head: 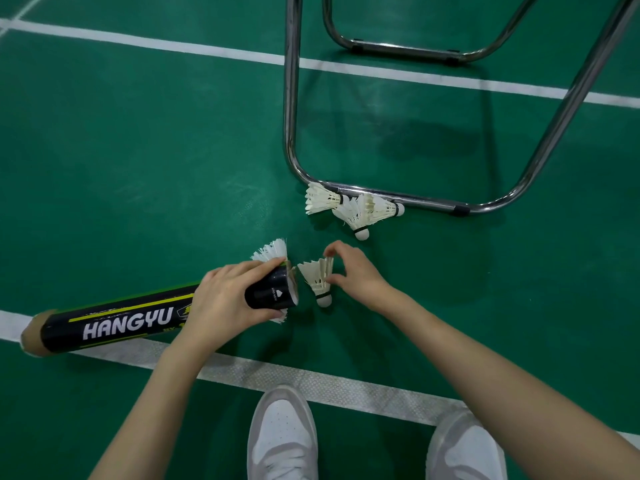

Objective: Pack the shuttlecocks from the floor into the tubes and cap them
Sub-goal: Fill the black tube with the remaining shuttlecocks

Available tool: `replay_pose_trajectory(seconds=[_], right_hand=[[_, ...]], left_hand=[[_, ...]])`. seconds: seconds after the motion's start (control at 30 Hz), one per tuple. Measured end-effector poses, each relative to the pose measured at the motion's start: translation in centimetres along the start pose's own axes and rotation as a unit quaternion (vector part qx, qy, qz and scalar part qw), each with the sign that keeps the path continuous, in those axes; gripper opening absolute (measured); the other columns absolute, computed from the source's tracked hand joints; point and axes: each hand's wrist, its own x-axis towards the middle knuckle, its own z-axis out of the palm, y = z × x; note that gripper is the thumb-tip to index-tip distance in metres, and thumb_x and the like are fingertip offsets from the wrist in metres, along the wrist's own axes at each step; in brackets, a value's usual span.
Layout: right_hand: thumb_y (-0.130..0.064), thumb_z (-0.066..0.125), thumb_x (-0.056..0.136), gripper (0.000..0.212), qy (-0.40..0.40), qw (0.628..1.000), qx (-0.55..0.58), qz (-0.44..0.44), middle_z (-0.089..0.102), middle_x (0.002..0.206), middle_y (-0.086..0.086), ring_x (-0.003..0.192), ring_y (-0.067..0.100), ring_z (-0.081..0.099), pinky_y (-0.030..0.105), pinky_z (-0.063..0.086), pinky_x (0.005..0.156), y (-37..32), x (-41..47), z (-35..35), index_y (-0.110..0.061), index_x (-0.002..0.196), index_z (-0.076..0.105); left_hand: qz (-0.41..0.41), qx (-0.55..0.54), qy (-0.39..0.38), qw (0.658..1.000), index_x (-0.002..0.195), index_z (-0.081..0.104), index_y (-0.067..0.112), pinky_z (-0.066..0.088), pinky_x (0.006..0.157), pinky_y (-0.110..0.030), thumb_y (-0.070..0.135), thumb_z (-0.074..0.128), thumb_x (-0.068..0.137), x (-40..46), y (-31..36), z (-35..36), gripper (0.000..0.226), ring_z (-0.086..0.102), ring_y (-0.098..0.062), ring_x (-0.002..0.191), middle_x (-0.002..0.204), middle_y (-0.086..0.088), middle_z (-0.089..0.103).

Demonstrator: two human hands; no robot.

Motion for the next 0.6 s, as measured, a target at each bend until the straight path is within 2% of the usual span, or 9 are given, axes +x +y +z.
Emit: replay_pose_trajectory(seconds=[0.1,0.23,0.33,0.47,0.6], right_hand=[[-0.016,0.067,0.083,0.026,0.019,0.999,0.025,0.04,0.052,0.114,0.004,0.104,0.019,0.05,0.026,0.037,0.083,0.9,-0.4,0.0,-0.019,0.102,0.05],[-0.019,0.069,0.081,0.024,0.024,0.998,0.028,0.051,0.054,0.109,0.004,0.095,0.013,0.048,0.024,0.033,0.076,1.5,-1.0,0.4,-0.019,0.097,0.051],[-0.02,0.069,0.081,0.018,0.025,0.998,0.035,0.043,0.057,0.105,0.003,0.096,0.012,0.045,0.022,0.03,0.073,1.7,-1.6,0.7,-0.017,0.095,0.058],[-0.02,0.069,0.08,0.012,0.04,0.998,0.04,0.011,0.061,0.093,-0.001,0.097,0.016,0.045,0.023,0.026,0.068,1.8,-2.4,1.1,-0.012,0.089,0.065],[-0.017,0.069,0.08,0.008,0.079,0.988,0.135,0.018,0.061,0.086,0.002,0.082,0.012,0.052,0.023,0.037,0.072,1.5,-4.0,0.8,-0.015,0.079,0.062]], left_hand=[[0.006,0.003,0.0,1.0,0.131,0.047,0.037,0.04,0.082,-0.037,0.06,0.066,0.058,-0.3,0.2,0.0,0.08,0.058,-0.023,0.102,0.116,0.006,0.062],[0.013,0.007,-0.008,1.0,0.132,0.046,0.036,0.039,0.084,-0.038,0.052,0.079,0.058,-0.7,0.4,0.4,0.083,0.058,-0.024,0.103,0.118,0.006,0.061],[0.011,0.011,-0.006,1.0,0.131,0.045,0.038,0.039,0.084,-0.039,0.054,0.077,0.057,-0.9,0.3,0.8,0.083,0.058,-0.023,0.102,0.116,0.006,0.062],[0.004,0.01,0.006,1.0,0.131,0.043,0.04,0.04,0.082,-0.038,0.061,0.065,0.056,-1.3,1.1,1.5,0.08,0.059,-0.022,0.098,0.112,0.007,0.063],[0.005,0.007,0.001,1.0,0.133,0.041,0.041,0.04,0.084,-0.039,0.058,0.072,0.059,-1.5,1.5,2.0,0.082,0.058,-0.023,0.1,0.114,0.006,0.062]])
